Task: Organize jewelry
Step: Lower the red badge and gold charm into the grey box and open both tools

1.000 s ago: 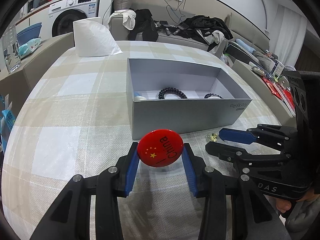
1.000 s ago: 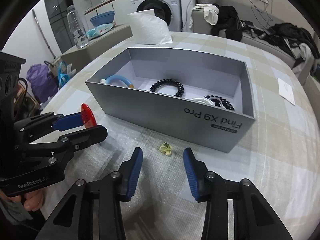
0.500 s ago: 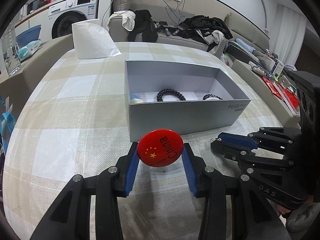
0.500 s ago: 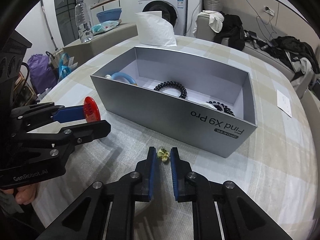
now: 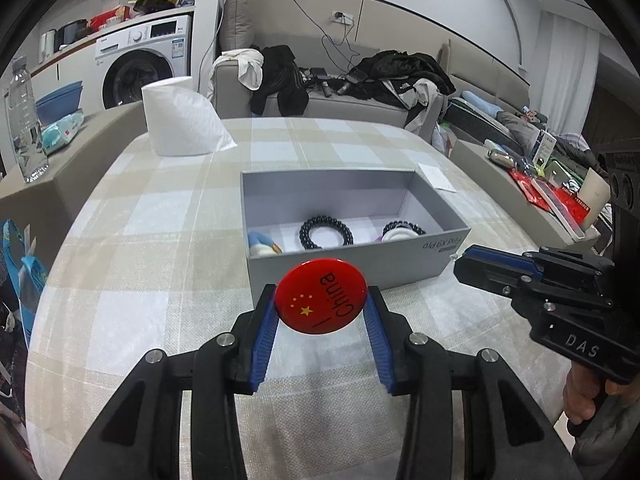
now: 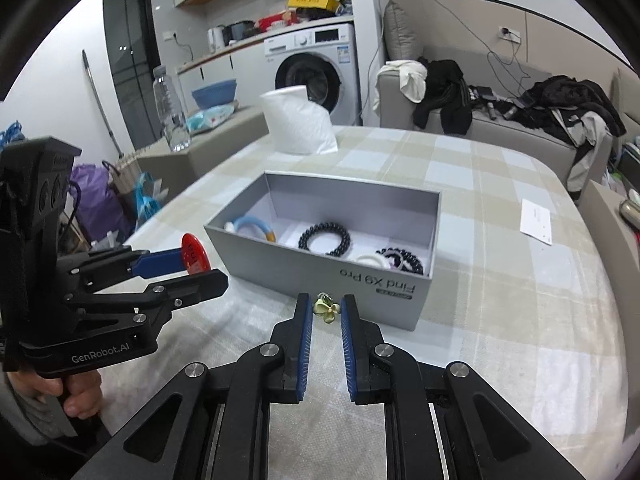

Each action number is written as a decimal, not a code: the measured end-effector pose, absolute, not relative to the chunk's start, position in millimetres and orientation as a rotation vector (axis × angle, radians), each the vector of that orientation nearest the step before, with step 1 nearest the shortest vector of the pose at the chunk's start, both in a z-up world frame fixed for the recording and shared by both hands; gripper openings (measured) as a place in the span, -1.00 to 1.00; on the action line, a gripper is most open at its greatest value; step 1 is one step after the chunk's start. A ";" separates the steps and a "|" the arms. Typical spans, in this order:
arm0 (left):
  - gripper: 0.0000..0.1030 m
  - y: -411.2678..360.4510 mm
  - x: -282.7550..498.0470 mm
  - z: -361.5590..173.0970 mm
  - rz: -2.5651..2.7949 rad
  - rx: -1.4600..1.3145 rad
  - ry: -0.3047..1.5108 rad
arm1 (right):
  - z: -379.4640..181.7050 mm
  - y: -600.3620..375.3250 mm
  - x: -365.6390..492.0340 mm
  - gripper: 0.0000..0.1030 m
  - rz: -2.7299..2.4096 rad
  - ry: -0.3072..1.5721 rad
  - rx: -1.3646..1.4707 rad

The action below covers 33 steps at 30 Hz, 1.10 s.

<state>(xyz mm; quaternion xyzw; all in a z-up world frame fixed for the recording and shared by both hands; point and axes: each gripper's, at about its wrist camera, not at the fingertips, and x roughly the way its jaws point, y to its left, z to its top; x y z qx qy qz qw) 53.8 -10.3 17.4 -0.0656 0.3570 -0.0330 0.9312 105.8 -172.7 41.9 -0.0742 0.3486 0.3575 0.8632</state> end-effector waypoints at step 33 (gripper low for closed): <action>-0.28 -1.3 87.0 37.8 -0.023 -0.107 0.644 | 78.2 -193.8 146.9 -0.73 0.712 0.632 0.026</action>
